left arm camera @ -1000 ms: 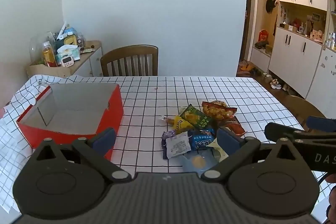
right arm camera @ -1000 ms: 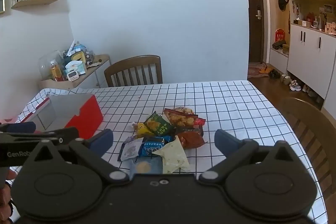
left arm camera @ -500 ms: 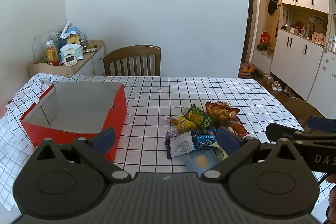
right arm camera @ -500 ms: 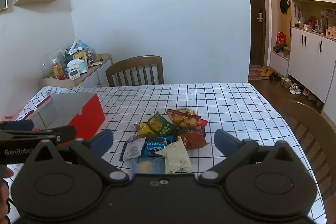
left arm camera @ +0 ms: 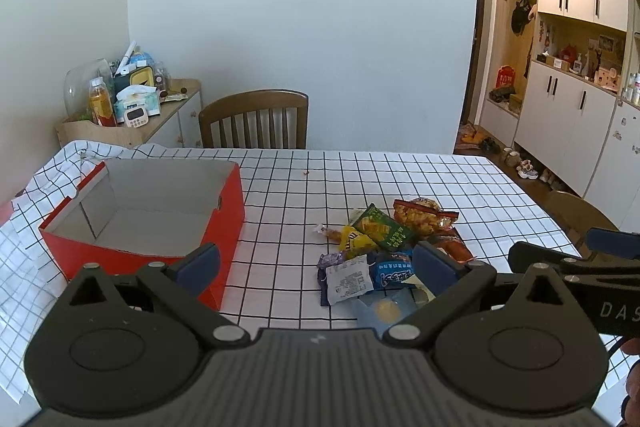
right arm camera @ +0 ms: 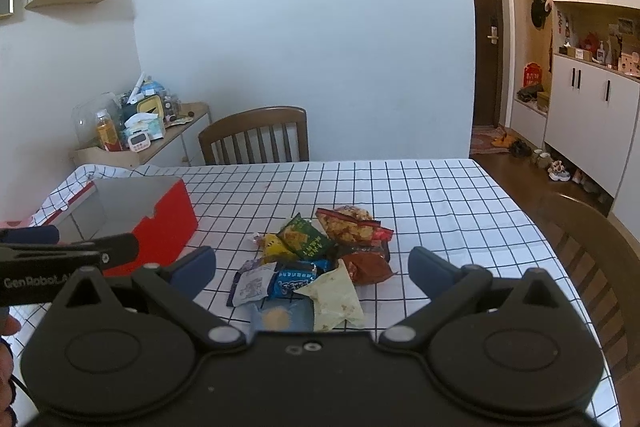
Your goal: Organize snacks
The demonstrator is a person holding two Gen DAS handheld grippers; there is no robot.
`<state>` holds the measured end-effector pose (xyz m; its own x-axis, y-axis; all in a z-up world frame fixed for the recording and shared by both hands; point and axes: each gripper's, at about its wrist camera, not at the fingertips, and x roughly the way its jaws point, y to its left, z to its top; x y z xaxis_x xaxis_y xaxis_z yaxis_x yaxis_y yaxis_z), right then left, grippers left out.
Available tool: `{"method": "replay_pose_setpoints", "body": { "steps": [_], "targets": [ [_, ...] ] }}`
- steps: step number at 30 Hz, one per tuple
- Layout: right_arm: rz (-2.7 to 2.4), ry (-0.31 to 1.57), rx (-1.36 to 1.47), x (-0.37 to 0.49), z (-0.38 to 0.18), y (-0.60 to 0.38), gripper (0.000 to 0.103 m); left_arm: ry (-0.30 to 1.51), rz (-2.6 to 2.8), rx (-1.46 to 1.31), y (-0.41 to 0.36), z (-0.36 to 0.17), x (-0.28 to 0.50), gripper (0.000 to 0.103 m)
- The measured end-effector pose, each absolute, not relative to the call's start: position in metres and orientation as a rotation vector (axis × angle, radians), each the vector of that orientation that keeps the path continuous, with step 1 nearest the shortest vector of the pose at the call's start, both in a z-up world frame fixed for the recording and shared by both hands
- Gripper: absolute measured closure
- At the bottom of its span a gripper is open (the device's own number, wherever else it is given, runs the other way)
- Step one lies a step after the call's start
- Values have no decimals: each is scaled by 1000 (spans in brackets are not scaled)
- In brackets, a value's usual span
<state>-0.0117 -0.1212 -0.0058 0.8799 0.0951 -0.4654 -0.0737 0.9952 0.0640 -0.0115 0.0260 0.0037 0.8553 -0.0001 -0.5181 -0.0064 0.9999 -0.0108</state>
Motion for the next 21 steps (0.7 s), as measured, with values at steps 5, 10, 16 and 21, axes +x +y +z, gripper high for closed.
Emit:
{"method": "replay_pose_setpoints", "body": {
  "steps": [5,10,16,21],
  "targets": [
    [84,486,43,-12,-5,-119,1,545,4,-18,29,4,-12,0],
    [78,486,44,-14,-5,-118,2,554,-1,-22,31,5,-11,0],
    [68,487,41,-16,-4,-115,4,563,-8,-25,34,5,-9,0],
    [54,489,43,-18,-5,-114,4,567,-20,-27,35,5,-9,0]
  ]
}}
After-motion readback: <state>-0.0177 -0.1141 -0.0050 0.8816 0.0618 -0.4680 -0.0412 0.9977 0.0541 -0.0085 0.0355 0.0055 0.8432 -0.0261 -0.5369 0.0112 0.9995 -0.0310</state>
